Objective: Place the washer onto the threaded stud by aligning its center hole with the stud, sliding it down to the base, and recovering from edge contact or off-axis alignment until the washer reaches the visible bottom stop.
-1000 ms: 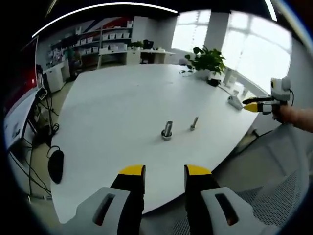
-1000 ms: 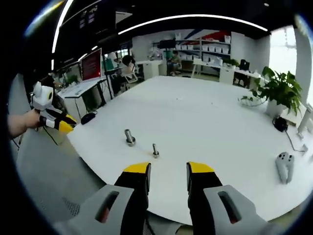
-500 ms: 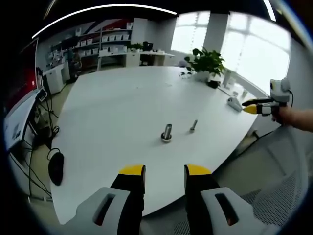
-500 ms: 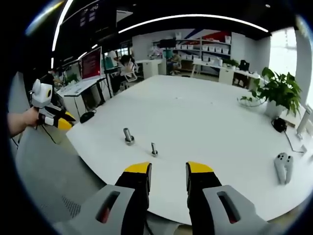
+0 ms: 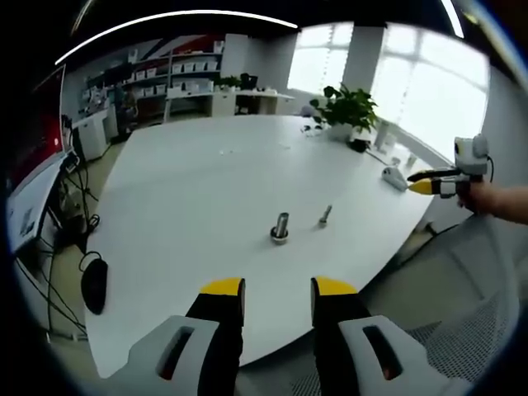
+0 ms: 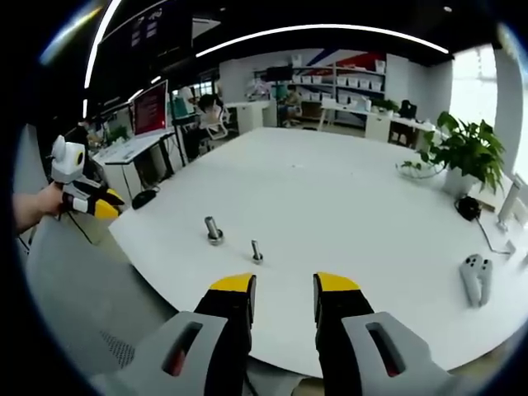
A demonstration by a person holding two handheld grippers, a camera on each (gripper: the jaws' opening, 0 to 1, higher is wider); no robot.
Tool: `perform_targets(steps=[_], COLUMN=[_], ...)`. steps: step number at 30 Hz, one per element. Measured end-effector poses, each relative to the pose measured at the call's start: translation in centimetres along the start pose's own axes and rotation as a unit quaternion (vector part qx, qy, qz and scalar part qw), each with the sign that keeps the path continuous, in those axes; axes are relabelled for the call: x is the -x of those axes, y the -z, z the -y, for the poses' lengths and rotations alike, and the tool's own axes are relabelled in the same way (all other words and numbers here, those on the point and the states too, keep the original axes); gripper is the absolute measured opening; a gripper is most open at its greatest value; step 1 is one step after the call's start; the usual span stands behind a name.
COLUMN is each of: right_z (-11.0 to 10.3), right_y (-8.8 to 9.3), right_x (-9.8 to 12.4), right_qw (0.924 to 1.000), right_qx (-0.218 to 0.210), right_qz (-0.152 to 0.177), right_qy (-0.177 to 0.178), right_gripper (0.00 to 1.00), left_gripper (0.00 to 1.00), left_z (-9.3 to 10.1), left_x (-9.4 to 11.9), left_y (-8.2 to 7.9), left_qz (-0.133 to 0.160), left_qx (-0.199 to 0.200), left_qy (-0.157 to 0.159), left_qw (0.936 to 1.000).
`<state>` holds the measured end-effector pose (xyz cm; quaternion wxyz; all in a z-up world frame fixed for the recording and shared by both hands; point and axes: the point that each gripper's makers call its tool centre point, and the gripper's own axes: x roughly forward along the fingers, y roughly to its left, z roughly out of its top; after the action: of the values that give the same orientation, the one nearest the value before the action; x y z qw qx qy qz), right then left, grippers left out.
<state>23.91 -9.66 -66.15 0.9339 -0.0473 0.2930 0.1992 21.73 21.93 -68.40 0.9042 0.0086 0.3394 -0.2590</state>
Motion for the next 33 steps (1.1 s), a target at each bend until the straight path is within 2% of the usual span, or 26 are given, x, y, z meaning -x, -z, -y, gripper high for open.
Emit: perform_targets(steps=[4,11,14,18,25,29,33], right_z=[0.2,0.3,0.3,0.3,0.3,-0.5,-0.6], right_y=[0.0,0.9,1.4,1.6,1.9,2.5,2.5], right_x=[0.1,-0.5,-0.8,-0.9,-1.2,-1.5,-1.5], right_qw=[1.0000,0.9995,0.9989,0.9988,0.9978,0.9952,0.9946], right_qx=[0.000,0.020,0.027,0.027,0.041,0.065,0.073], right_qz=[0.000,-0.025,-0.037,-0.042,-0.051,-0.069,-0.069], right_qy=[0.007,0.007,0.001,-0.006,-0.006,-0.024,-0.027], right_gripper=[0.30,0.30,0.30,0.30,0.29,0.29,0.29], left_gripper=[0.30,0.30,0.30,0.30,0.30,0.30,0.30], left_z=[-0.1,0.0,-0.2,-0.2,-0.9,-1.0,-1.1], left_x=[0.2,0.2,0.4,0.3,0.6,0.6,0.7], left_y=[0.0,-0.3,-0.8,-0.4,-0.7,-0.8,-0.9], left_qz=[0.003,0.007,0.021,0.007,0.015,0.015,0.018], left_qx=[0.009,-0.005,0.000,-0.025,-0.022,-0.023,-0.027], left_qy=[-0.001,-0.002,-0.005,-0.017,-0.032,-0.035,-0.041], left_qw=[1.0000,1.0000,0.9998,0.9995,0.9991,0.9990,0.9986])
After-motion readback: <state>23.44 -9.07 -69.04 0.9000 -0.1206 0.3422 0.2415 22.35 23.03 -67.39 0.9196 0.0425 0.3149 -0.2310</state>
